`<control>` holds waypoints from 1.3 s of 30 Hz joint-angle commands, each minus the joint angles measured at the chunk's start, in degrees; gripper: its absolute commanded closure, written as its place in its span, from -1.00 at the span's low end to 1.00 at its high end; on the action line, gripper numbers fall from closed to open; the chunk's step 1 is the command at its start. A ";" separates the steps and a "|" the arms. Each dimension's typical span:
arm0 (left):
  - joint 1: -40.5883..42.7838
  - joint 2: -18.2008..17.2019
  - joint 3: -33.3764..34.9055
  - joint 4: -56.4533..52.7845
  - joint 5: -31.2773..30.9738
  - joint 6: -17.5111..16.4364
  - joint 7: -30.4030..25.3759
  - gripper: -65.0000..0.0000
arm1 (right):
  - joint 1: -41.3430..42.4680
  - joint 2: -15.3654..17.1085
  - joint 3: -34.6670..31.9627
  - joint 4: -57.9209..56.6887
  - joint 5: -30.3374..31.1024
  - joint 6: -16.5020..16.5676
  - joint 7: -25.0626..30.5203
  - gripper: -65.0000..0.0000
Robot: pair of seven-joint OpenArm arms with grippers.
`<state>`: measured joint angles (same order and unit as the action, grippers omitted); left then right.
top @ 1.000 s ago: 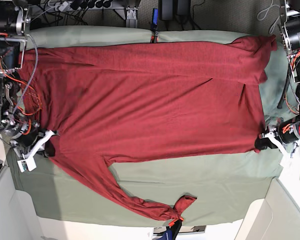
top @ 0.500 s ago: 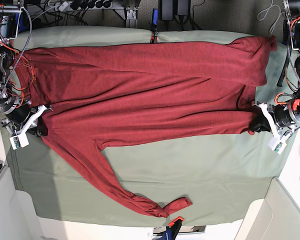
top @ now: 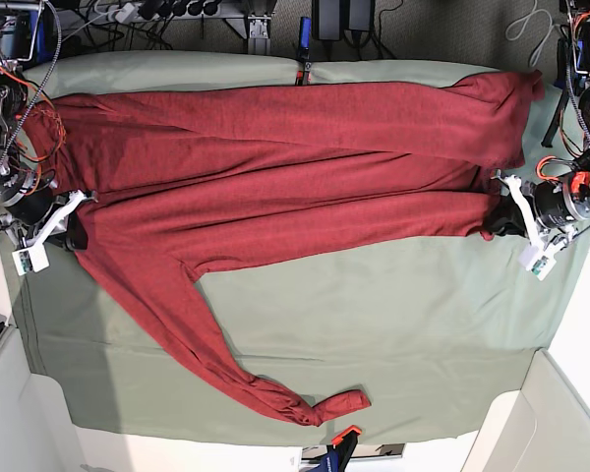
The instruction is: Fold the T-shirt properly
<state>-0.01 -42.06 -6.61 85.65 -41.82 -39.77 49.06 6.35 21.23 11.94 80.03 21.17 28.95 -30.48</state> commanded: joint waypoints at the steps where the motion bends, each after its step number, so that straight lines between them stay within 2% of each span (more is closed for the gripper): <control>1: -0.92 -1.42 -0.61 1.40 -0.79 -0.23 -1.05 1.00 | 1.07 0.81 0.55 0.94 0.74 -0.02 1.33 1.00; 2: -0.94 -1.42 -0.61 1.73 -0.81 -0.23 -1.07 1.00 | 1.11 0.79 0.55 0.94 0.87 -0.07 1.42 0.90; 4: -0.96 -1.44 -0.61 2.29 -0.79 -0.23 -1.27 1.00 | 1.33 0.79 0.55 0.94 1.60 -0.94 1.60 0.35; 5: -0.94 -1.42 -0.61 2.49 -0.79 -0.23 -1.27 1.00 | 1.55 0.79 0.55 0.94 1.79 -1.40 1.60 0.15; 6: -0.94 -1.42 -0.61 2.54 -0.81 -0.23 -1.27 1.00 | 1.79 0.79 0.55 0.96 1.79 -1.73 1.79 0.02; 7: -0.94 -1.42 -0.61 2.54 -0.79 -0.23 -1.27 1.00 | 2.05 0.79 0.55 0.96 1.77 -1.77 2.12 -0.02; 12: -0.92 -1.44 -0.61 2.54 -0.81 -0.23 -1.18 1.00 | 4.55 0.35 0.59 0.92 1.79 -2.01 2.67 -0.01; 17: -0.94 -1.44 -0.61 2.54 -1.62 -0.23 -1.16 1.00 | 9.60 -2.54 0.57 -2.27 -1.60 -2.21 3.15 -0.01; 25: -0.94 -1.42 -0.61 2.54 -2.27 -0.23 -1.18 1.00 | 20.41 -7.19 0.20 -21.27 -8.04 -2.40 6.75 -0.01; 33: -0.94 -1.42 -0.61 2.54 -2.27 -0.23 -1.25 1.00 | 21.68 -7.28 -7.39 -26.21 -11.13 -2.62 6.69 -0.01; 39: -0.94 -1.42 -0.61 2.54 -2.23 -0.23 -1.20 1.00 | 21.70 -7.34 -10.29 -26.23 -11.34 -6.58 6.27 -0.01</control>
<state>-0.01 -42.09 -6.61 87.37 -43.35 -39.77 48.86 26.68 13.50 1.69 53.15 9.61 22.85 -24.01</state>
